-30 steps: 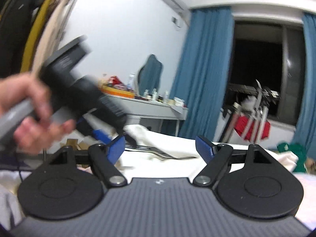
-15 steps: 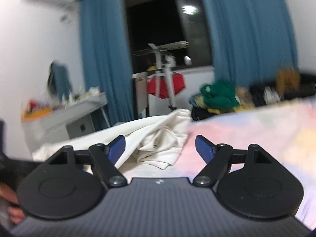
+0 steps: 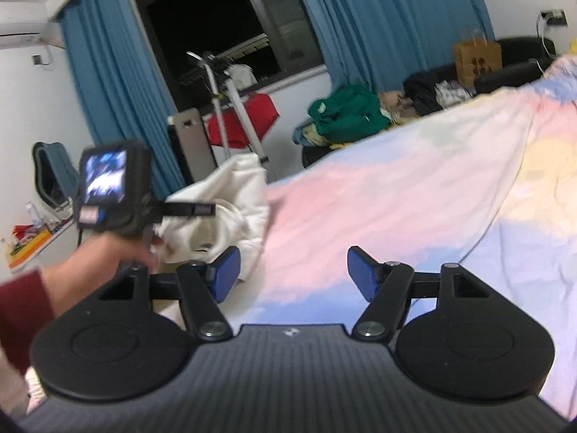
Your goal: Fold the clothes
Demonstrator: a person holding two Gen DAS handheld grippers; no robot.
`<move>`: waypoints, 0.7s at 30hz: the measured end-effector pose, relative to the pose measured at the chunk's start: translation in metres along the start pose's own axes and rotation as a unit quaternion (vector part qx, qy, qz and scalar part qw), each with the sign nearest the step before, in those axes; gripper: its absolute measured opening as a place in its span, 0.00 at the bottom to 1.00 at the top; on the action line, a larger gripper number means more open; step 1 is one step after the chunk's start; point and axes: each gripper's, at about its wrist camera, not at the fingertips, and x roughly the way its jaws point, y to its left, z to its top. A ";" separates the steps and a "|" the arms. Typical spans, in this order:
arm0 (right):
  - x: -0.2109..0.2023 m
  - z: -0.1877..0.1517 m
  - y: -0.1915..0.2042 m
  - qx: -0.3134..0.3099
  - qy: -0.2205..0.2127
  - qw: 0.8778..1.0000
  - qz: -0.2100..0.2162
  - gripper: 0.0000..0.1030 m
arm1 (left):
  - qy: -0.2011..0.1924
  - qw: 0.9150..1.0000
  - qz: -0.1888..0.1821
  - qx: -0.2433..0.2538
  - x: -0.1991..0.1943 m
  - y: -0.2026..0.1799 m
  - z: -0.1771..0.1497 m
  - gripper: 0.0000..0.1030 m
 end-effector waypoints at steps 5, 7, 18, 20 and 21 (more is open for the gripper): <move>0.028 -0.007 -0.018 0.014 0.024 1.000 -0.005 0.66 | 0.014 0.998 0.023 0.056 0.035 -0.028 0.019 0.14; 0.037 -0.010 -0.020 0.015 0.031 0.999 -0.003 0.66 | 0.009 0.999 0.012 0.050 0.027 -0.025 0.021 0.09; 0.015 -0.006 -0.009 0.005 -0.008 1.000 0.021 0.66 | -0.070 0.990 -0.107 -0.054 -0.184 0.069 -0.041 0.08; 0.003 -0.002 -0.009 0.010 -0.019 0.999 0.026 0.66 | -0.085 0.986 -0.126 -0.070 -0.223 0.080 -0.068 0.08; -0.004 0.000 -0.009 0.012 -0.024 0.999 0.028 0.66 | -0.077 0.984 -0.141 -0.079 -0.236 0.080 -0.088 0.08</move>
